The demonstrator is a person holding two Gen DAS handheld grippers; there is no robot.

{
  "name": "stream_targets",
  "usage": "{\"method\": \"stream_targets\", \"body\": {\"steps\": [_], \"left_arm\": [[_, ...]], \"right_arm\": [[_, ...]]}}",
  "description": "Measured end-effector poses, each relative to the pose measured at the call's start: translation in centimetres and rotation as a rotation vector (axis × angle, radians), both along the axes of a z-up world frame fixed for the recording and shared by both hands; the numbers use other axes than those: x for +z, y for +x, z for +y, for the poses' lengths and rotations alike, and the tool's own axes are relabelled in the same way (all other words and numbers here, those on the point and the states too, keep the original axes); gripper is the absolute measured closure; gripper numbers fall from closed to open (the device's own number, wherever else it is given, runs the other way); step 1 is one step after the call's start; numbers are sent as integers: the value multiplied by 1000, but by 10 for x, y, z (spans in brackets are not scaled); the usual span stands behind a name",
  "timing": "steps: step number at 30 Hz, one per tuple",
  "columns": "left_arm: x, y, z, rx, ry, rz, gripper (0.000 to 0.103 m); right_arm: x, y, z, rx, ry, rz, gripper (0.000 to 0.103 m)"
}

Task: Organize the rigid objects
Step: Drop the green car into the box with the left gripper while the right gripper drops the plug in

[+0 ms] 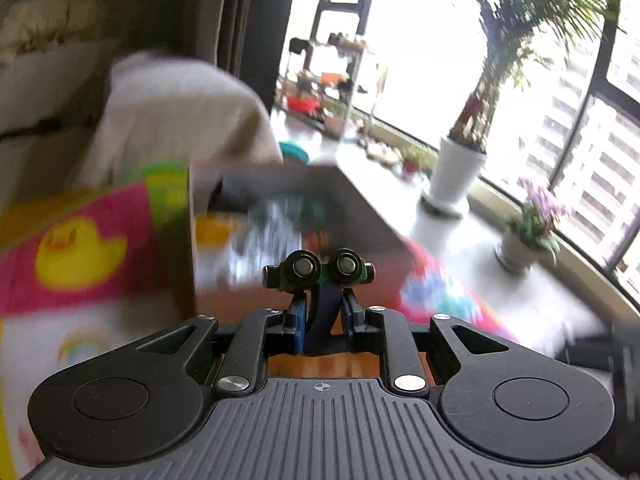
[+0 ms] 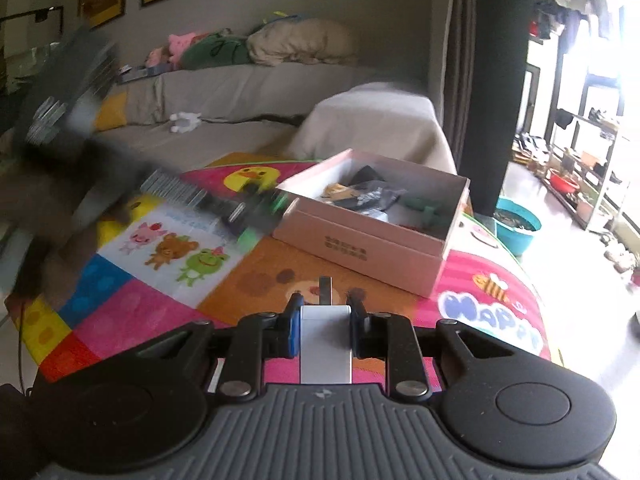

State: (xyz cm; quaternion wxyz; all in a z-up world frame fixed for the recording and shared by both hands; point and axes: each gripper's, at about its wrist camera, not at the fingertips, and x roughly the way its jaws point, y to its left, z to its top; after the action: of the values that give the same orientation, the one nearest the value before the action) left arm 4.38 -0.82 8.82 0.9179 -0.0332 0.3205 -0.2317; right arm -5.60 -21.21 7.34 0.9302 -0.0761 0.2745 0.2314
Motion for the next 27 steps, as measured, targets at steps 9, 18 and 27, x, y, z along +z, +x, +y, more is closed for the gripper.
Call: {"method": "stream_targets", "body": {"steps": [9,18,27], "left_arm": [[-9,67,-38,54,-5,23,79],[-23,-17,13,138,-26,-33,79],[-53,-51,43,167,-8,24,79]], "right_arm": [[-12,3,-20,-50,30,11,81],[-5,28,-33,-95,52,10,81],[62,157,-4,-131,98,20,81]]}}
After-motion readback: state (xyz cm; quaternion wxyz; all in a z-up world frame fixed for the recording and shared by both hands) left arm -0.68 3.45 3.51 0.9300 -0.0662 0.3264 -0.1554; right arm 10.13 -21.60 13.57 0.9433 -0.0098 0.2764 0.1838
